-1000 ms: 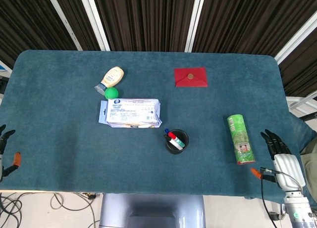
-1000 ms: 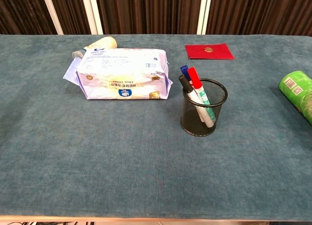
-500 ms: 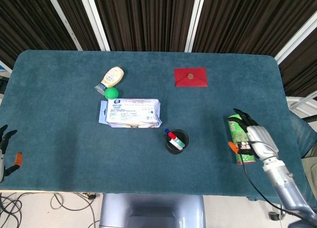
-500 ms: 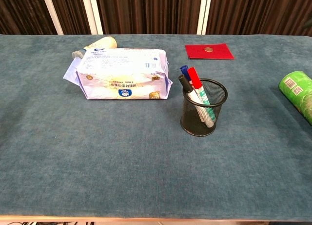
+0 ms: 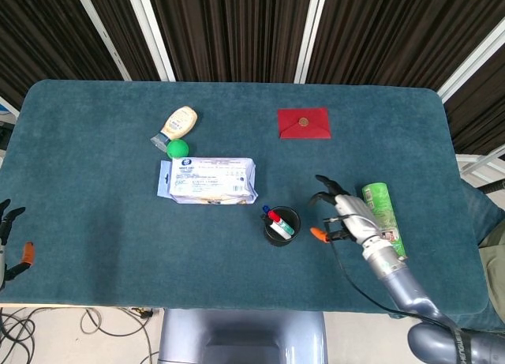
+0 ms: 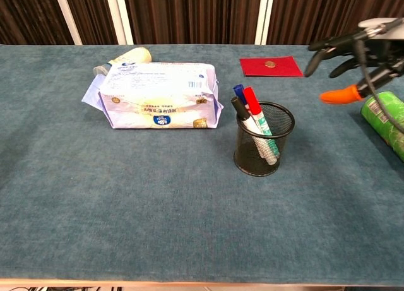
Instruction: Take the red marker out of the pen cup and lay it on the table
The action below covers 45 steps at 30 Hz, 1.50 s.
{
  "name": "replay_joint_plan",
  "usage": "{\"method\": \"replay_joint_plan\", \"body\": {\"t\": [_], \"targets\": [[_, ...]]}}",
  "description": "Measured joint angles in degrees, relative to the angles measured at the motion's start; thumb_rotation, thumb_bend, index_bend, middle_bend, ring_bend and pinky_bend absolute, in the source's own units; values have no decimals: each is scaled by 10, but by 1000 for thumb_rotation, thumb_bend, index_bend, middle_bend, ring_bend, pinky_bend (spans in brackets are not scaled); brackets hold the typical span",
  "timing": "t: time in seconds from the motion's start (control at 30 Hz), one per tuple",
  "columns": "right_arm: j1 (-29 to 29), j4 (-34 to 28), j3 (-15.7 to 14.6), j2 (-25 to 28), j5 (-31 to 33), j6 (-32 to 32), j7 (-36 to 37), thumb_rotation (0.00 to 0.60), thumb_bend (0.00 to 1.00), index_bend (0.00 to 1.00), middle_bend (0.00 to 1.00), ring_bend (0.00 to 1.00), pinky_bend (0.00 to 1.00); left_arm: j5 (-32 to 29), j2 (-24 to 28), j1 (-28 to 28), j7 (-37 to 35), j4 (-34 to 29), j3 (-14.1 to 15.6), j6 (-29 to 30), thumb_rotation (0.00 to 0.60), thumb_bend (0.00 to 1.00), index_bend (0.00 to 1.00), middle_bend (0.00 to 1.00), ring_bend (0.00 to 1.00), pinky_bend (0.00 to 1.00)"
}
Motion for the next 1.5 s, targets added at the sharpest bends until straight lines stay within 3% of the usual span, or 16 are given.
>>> {"method": "replay_joint_plan", "body": {"t": [0.4,0.73,1.5], "targets": [[63,-12,18,-51,104,-4,-72,600,370,427,0,45,162,-2,1,-1,-2,-1,0,-3,600,453,153,29,78,44],[103,12,17,-92,162,-7,-105,600,393,432,0,45,162,-5,3,-1,-5,-1,-2,-3,600,453,153,29,78,44],[126,44,5,-124,189,0,-118,600,395,530,0,45,162,-6,4,-2,-7,-2,-2,-4,600,453,152,29,78,44]]}}
